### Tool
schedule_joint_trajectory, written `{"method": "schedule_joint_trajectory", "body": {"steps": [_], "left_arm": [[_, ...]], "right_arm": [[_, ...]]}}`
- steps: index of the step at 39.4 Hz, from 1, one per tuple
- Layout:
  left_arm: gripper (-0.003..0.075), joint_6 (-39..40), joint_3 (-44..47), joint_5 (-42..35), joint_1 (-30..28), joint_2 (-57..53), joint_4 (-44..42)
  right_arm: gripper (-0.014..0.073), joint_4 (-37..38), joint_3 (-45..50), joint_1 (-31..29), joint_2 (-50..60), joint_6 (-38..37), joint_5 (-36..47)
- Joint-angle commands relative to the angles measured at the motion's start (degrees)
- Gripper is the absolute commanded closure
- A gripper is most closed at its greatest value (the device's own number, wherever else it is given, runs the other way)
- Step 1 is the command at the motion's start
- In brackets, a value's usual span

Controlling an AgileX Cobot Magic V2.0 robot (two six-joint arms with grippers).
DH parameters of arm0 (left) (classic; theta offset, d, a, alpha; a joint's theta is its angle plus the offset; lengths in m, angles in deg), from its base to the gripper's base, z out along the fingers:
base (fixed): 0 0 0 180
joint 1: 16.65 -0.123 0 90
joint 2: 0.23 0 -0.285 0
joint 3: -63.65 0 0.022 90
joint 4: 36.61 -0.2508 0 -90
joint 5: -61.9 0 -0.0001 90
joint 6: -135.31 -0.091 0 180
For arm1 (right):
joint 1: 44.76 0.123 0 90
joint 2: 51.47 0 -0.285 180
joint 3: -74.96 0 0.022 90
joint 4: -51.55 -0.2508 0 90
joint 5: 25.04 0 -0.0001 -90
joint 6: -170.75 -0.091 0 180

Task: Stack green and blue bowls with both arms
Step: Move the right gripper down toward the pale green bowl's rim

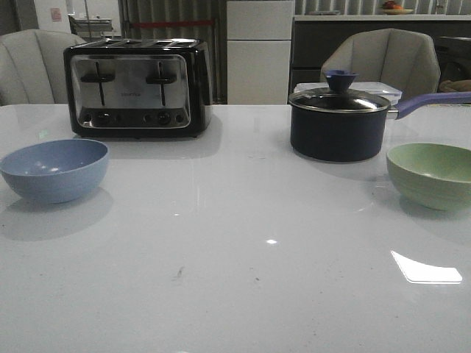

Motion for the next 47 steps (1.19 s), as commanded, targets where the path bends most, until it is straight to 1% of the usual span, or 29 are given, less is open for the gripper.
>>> {"method": "schedule_joint_trajectory", "body": {"steps": [1,28,33,37,40,42,44,47], "left_arm": [[0.0627,0.1,0.3,-5.5,0.4,-1.1,0.4],[0.0627,0.1,0.3,-5.6,0.4,-1.1,0.4],[0.0627,0.1,0.3,-5.7,0.4,-1.1,0.4],[0.0627,0.1,0.2,-7.7,0.4,-1.1,0.4],[0.0627,0.1,-0.4,-10.9,0.4,-1.1,0.4],[0.0627,0.1,-1.1,-12.4,0.4,-1.1,0.4],[0.0627,0.1,-2.4,-12.6,0.4,-1.1,0.4],[0.0627,0.1,-6.6,-10.7,0.4,-1.0,0.4]], "right_arm": [[0.0537,0.8,-0.2,-0.2,1.2,0.0,5.4],[0.0537,0.8,-0.2,-0.2,1.2,0.0,5.5],[0.0537,0.8,-0.2,-0.2,1.2,0.0,6.1],[0.0537,0.8,-0.2,-0.2,1.2,0.0,8.3],[0.0537,0.7,-0.4,-0.2,1.2,0.0,11.4],[0.0537,0.7,-1.3,-0.2,1.2,0.0,11.7],[0.0537,0.7,-2.6,-0.2,1.2,0.0,11.1],[0.0537,0.7,-6.3,-0.2,1.2,0.0,8.2]]}}
